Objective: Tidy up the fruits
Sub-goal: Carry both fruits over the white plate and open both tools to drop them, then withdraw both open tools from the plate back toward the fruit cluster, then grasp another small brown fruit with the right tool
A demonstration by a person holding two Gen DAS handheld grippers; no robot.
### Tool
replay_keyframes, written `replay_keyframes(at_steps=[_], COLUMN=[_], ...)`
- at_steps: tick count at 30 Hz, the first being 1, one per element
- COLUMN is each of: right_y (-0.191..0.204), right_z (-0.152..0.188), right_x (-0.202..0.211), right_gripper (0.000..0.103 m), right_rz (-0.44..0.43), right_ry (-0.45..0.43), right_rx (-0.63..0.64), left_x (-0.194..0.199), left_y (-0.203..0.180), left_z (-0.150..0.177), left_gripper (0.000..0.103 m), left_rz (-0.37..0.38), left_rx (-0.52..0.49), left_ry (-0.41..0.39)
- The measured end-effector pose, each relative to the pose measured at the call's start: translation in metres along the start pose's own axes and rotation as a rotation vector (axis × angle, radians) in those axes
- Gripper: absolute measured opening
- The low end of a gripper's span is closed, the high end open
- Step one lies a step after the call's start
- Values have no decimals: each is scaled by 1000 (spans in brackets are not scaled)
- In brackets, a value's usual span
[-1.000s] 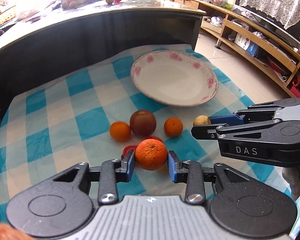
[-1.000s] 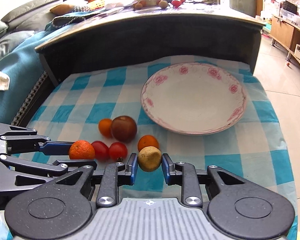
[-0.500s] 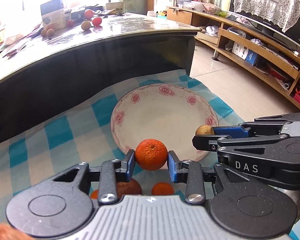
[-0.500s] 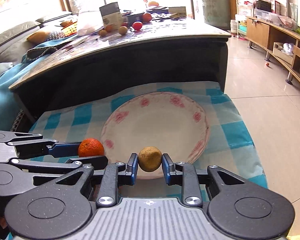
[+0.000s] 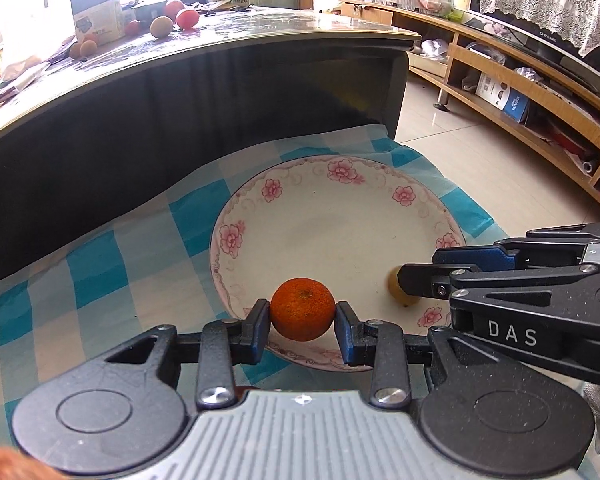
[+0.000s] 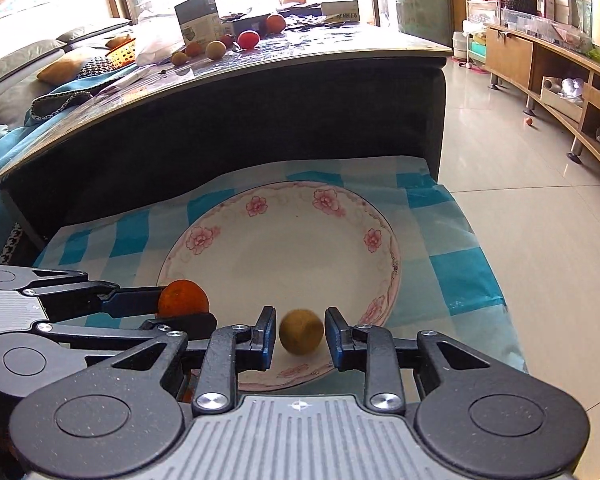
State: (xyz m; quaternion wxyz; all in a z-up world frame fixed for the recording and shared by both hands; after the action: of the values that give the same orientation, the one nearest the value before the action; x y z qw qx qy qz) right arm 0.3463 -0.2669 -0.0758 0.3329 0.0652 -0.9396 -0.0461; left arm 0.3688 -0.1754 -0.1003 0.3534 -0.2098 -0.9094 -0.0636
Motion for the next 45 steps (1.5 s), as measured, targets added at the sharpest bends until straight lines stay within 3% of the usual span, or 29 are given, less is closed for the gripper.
replay_keyframes(at_steps=[11,24,34,45], right_y=[-3,35,67,107], right_z=[-4,-2,38,81], right_x=[4,36,54,49], right_gripper=[24,29,32,36], right_rz=[8,-68,-122,-181], right_ry=[-13,-28,56,160], right_rx=[-25,5,27,101], left_x=[10,74,116,123], left_y=[7,23,44,57], left_z=[-8,3,40,77], left_gripper=[48,49,50,55], left_rz=[-19,-41,-50,-18], left_rx=[4,-12,10,19], left_ry=[-21,-42,-1,49])
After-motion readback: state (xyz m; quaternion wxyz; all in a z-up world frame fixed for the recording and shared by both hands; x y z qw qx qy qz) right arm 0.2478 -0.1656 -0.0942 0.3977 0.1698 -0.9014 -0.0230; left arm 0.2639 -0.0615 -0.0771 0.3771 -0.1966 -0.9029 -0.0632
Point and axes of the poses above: each gripper's, at about its wrist camera, not at the fingertips, and x roughly against the way its jaws point, y to its left, z to its underside, the point moved 10 cm from there along -x, roughly the way its jaws point, and after that the axes turned 7 degrees about -y, right-handed, at the moved point
